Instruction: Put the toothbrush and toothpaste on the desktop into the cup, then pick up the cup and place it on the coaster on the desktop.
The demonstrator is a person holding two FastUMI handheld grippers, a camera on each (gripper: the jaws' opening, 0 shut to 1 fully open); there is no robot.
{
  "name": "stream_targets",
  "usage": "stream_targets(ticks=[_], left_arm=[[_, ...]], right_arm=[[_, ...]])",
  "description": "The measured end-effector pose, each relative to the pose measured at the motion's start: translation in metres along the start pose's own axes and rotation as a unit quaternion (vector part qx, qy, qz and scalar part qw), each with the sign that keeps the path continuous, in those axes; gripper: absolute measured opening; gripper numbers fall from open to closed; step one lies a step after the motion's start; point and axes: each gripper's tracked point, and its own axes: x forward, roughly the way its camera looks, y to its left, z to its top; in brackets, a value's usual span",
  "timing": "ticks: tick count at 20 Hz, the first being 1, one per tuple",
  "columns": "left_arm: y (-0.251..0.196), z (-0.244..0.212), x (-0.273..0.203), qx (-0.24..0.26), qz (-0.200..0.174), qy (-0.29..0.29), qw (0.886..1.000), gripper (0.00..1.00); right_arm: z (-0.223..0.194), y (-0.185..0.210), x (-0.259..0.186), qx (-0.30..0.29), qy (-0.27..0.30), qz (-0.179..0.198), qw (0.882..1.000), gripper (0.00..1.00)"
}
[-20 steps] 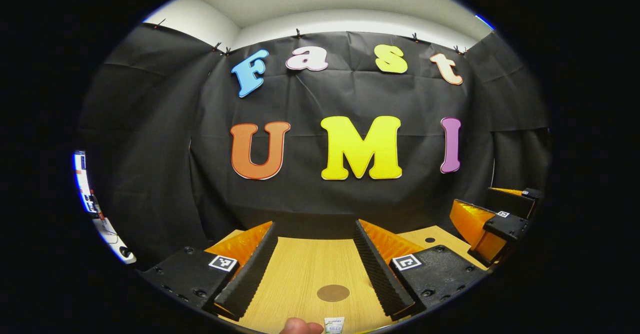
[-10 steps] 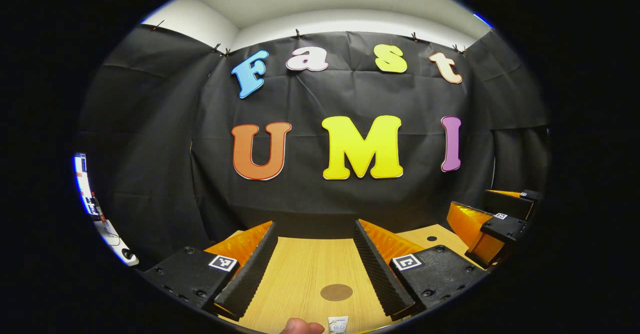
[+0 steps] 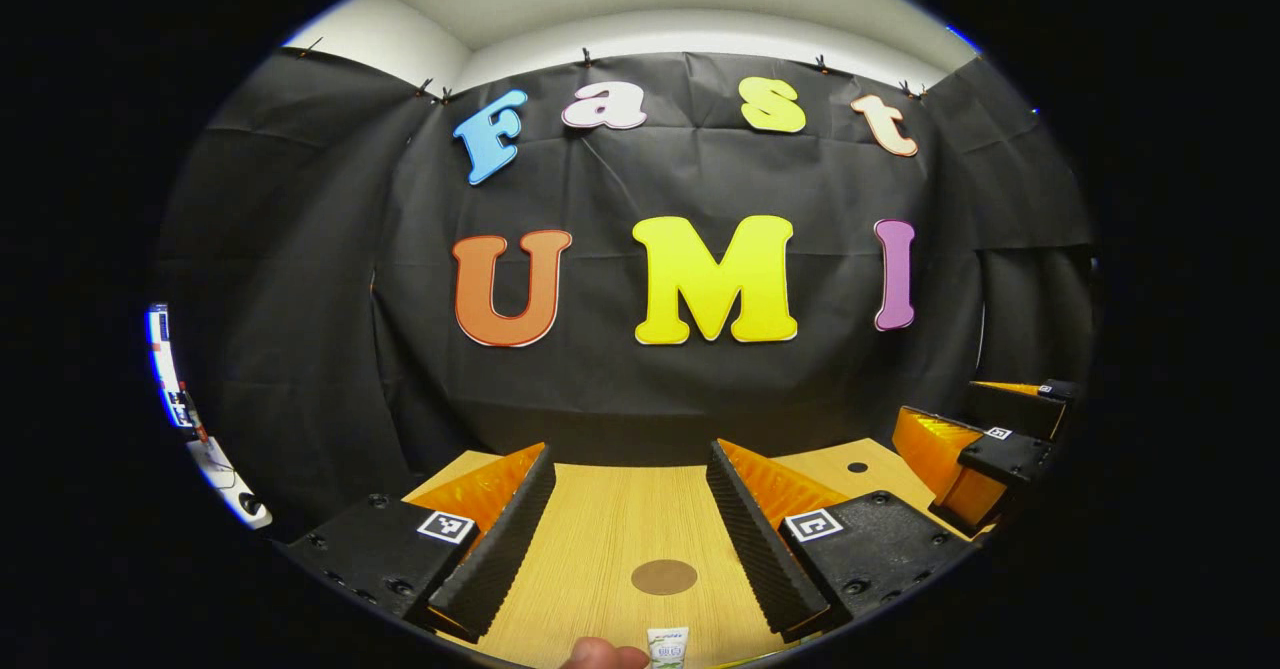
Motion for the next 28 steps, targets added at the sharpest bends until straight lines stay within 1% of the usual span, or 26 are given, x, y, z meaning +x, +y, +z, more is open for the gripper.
stream_targets(ticks=[3,4,5,6,7,8,9,10,13,14,15,16,18,19,20,23,25,28], left_arm=[[-0.006,-0.013,0.001,-0.003,-0.005,0.018,1.000,0.96],[-0.008,-0.019,0.002,-0.003,-0.007,0.025,1.000,1.00],[-0.010,-0.025,0.002,-0.001,-0.009,0.031,0.999,0.96],[-0.012,-0.033,0.002,0.002,-0.013,0.037,0.999,0.96],[-0.014,-0.043,0.002,0.008,-0.017,0.048,0.999,0.96],[-0.015,-0.054,0.001,0.015,-0.019,0.061,0.998,0.96],[-0.016,-0.067,-0.001,0.021,-0.023,0.077,0.997,0.97],[-0.018,-0.080,-0.004,0.023,-0.027,0.092,0.995,0.97],[-0.021,-0.110,-0.014,0.016,-0.036,0.136,0.990,0.97],[-0.021,-0.121,-0.017,0.010,-0.037,0.152,0.988,0.97],[-0.022,-0.132,-0.022,0.004,-0.039,0.168,0.985,0.97],[-0.022,-0.142,-0.026,0.000,-0.039,0.185,0.982,0.97],[-0.021,-0.164,-0.037,-0.005,-0.037,0.223,0.974,0.97],[-0.022,-0.176,-0.045,-0.007,-0.039,0.244,0.969,0.98],[-0.024,-0.187,-0.050,-0.009,-0.042,0.262,0.964,0.98],[-0.030,-0.219,-0.064,-0.013,-0.053,0.312,0.948,0.98],[-0.030,-0.233,-0.070,-0.009,-0.053,0.335,0.941,0.98],[-0.036,-0.248,-0.082,-0.011,-0.064,0.363,0.929,0.98]], right_arm=[[-0.010,-0.004,0.002,-0.003,0.016,0.002,1.000,0.98],[-0.014,-0.004,0.002,-0.004,0.024,0.003,1.000,0.98],[-0.021,-0.005,0.003,-0.006,0.033,0.005,0.999,0.95],[-0.029,-0.007,0.003,-0.007,0.043,0.005,0.999,0.98],[-0.036,-0.008,0.002,-0.008,0.051,0.006,0.999,0.95],[-0.045,-0.007,0.002,-0.011,0.064,0.007,0.998,0.95],[-0.054,-0.007,0.002,-0.014,0.076,0.010,0.997,0.98],[-0.063,-0.006,0.001,-0.017,0.090,0.014,0.996,0.98],[-0.094,-0.005,-0.002,-0.023,0.134,0.024,0.990,0.95],[-0.103,-0.004,-0.004,-0.027,0.147,0.028,0.988,0.98],[-0.114,-0.001,-0.007,-0.032,0.163,0.033,0.986,0.98],[-0.126,-0.001,-0.009,-0.035,0.179,0.037,0.982,0.95],[-0.150,-0.001,-0.016,-0.039,0.216,0.041,0.975,0.96],[-0.164,-0.001,-0.018,-0.039,0.238,0.043,0.970,0.99],[-0.180,-0.002,-0.025,-0.037,0.262,0.044,0.963,0.96],[-0.217,-0.003,-0.038,-0.033,0.325,0.044,0.944,0.96],[-0.242,-0.004,-0.046,-0.031,0.357,0.043,0.933,0.96],[-0.269,-0.008,-0.044,-0.025,0.397,0.039,0.916,0.96]])
